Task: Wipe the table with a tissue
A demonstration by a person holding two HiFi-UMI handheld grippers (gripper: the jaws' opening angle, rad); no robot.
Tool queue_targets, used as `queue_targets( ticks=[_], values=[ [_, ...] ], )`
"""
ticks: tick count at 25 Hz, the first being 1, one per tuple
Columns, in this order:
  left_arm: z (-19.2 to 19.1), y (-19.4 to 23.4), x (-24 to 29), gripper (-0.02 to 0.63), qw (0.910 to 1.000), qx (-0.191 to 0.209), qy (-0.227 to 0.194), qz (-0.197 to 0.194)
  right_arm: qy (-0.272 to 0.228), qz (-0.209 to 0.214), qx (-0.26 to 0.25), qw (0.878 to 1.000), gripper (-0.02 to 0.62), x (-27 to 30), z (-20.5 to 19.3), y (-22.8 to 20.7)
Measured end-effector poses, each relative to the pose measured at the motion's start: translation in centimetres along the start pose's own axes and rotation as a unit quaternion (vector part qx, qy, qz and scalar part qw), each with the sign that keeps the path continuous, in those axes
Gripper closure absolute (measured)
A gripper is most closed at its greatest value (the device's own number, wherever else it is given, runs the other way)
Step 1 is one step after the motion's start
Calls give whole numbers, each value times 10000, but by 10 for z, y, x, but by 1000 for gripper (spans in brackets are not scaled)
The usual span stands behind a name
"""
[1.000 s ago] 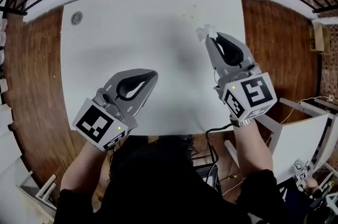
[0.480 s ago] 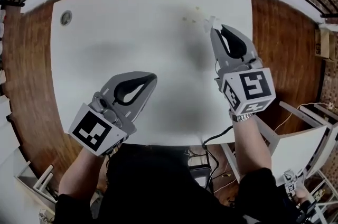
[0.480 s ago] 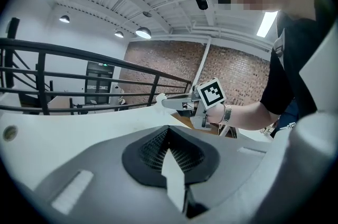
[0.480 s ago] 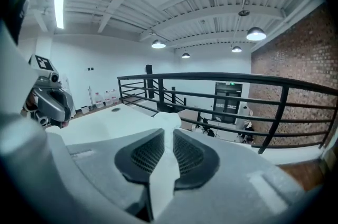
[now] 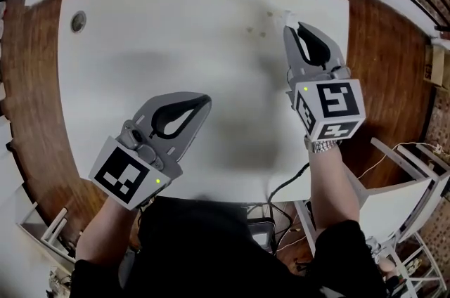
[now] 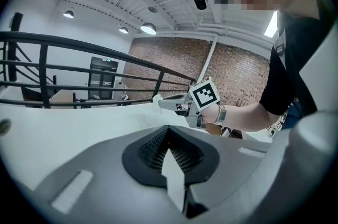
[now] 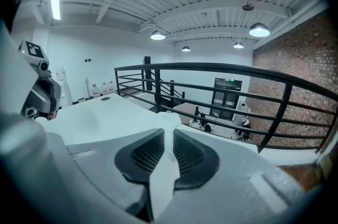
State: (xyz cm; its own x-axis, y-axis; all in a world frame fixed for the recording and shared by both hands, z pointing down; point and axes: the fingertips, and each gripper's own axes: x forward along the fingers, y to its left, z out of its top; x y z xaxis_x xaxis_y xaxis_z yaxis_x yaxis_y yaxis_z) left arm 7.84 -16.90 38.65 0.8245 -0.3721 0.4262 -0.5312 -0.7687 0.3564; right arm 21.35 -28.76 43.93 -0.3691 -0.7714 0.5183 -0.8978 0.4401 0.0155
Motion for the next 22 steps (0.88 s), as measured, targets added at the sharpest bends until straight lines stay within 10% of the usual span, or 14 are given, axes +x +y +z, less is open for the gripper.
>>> queue_targets(
  ticks=[22],
  values=[
    [-25,36,8,594,9974,-200,431,533,833,224,-870,9925,554,60,-22,-1]
  ],
)
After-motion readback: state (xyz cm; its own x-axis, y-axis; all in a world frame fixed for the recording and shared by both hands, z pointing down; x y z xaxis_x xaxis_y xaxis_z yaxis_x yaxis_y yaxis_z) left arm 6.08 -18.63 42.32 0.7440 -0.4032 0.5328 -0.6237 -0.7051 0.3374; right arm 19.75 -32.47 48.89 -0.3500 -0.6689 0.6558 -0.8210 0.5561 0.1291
